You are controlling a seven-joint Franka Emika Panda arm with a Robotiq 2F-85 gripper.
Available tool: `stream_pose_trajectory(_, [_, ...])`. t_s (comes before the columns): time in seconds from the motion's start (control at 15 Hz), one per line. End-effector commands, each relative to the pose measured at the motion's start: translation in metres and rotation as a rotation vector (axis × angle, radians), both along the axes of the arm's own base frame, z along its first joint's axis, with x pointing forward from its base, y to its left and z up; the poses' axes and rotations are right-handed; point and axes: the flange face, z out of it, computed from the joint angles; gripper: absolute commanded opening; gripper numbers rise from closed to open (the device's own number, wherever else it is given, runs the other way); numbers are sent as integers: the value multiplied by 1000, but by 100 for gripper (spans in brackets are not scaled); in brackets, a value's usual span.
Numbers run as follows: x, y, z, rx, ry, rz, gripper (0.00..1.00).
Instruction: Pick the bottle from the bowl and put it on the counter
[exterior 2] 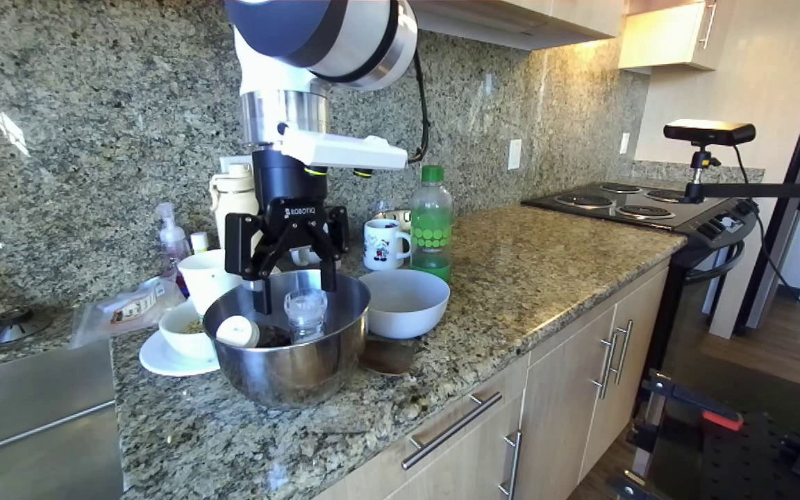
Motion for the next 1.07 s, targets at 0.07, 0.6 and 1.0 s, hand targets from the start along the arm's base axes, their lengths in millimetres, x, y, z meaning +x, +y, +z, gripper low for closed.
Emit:
stream_pose_trajectory(0.07, [-3, -9, 16, -24, -21, -51, 100])
stream_pose_trajectory(0.6, [5, -12, 11, -43, -19, -82, 100])
stream_pose_trajectory(1.0, [5, -12, 5, -74, -15, -121, 100])
